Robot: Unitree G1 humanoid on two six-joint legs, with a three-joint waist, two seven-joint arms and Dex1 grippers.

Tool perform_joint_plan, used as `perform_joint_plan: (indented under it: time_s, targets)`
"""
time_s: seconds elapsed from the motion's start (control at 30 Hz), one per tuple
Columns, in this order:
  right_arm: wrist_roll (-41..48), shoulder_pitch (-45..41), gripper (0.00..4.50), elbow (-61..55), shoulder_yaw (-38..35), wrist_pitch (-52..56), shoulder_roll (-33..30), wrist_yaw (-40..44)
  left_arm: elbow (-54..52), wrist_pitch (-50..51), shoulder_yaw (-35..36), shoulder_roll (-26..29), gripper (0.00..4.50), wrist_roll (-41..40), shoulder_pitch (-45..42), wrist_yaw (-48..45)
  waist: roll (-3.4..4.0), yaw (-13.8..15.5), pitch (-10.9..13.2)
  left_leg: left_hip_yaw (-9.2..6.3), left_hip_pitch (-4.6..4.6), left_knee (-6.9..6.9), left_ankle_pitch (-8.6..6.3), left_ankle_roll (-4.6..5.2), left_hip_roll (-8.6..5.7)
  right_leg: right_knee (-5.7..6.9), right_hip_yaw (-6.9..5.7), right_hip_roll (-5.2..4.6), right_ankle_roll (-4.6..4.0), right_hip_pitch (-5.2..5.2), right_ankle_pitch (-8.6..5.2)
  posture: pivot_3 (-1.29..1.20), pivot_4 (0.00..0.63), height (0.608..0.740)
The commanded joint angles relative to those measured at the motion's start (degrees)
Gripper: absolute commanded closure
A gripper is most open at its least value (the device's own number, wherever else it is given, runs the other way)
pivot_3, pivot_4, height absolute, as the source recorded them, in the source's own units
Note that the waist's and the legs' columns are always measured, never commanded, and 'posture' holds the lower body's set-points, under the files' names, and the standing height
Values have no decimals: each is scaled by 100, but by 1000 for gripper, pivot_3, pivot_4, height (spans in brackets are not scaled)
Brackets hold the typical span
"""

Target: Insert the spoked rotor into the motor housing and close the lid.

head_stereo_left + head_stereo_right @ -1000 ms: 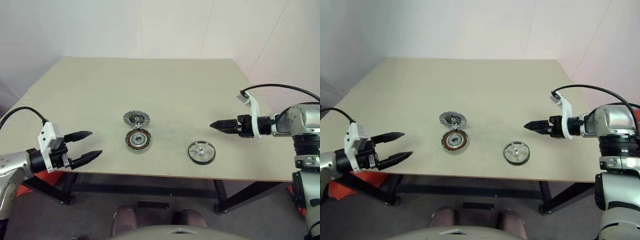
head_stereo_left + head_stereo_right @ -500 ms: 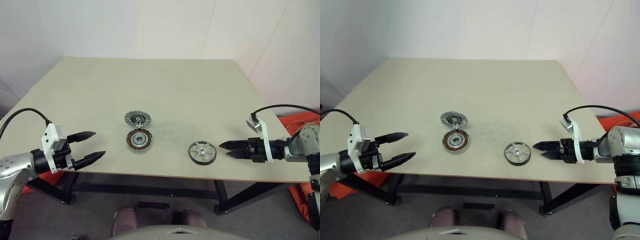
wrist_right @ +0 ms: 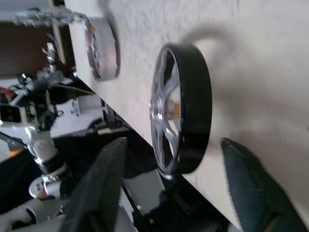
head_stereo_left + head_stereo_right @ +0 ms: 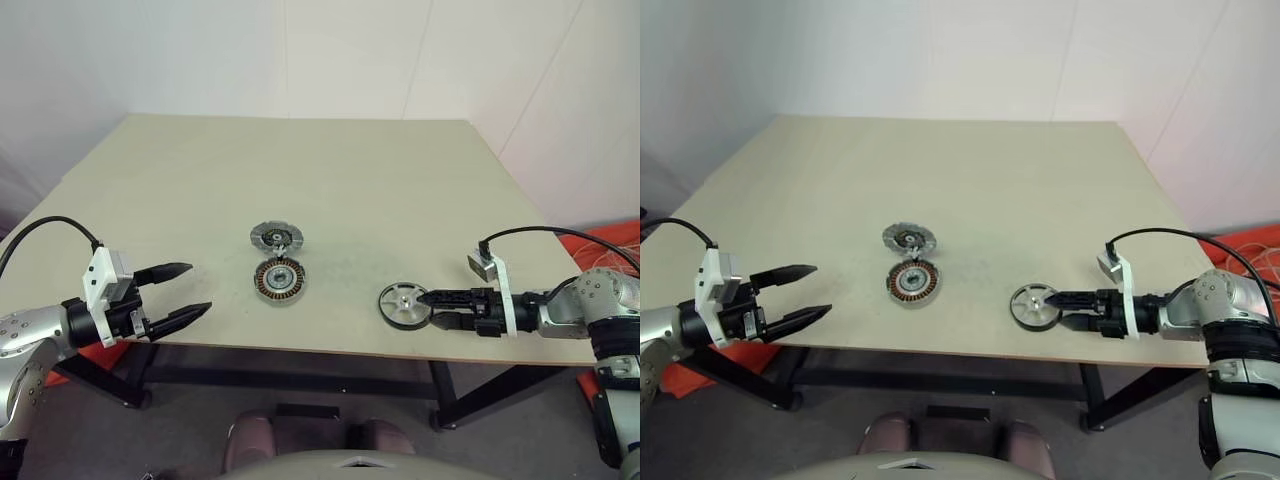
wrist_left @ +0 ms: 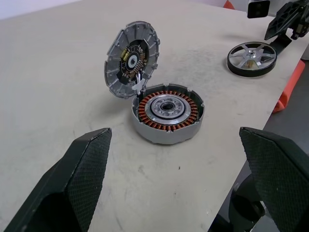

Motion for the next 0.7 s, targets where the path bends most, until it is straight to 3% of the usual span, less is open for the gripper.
perform_joint_plan:
  time_s: [0.03,0.2,0.37,0.47,0.7]
  targets:
    - [380,-207,2361,149,-366,20,10,-255,-145,-125,92,4,0,-60,-80,25,0,0,0,0,0,0,0,0,0,0,0,0,0,-1,0,0,0,740]
    - [1015,-172,4186,90,-279,20,-144,-419,-142,-116,104,7,0,-59,-65,32,0,2,0,0,0,-2,0,0,0,0,-1,0,0,-1,0,0,0,740]
    - [1774,-183,4225,101,-158,20,-218,-683,-149,-114,92,-8,0,-65,-50,41,0,5,0,0,-1,-2,0,0,0,-3,-3,0,0,-1,0,0,0,740]
    - [2772,-185,4225,-59,195,20,-130,-941,-158,-109,108,-11,0,-77,-19,41,0,2,0,0,0,-2,0,0,0,-2,-4,0,0,-1,0,0,0,740]
    - [4552,-750,4225,179,207,-28,729,-2419,-253,-65,253,2,0,-158,163,55,3,-36,-2,0,-3,0,1,-1,3,-1,-7,1,0,-8,0,0,0,740]
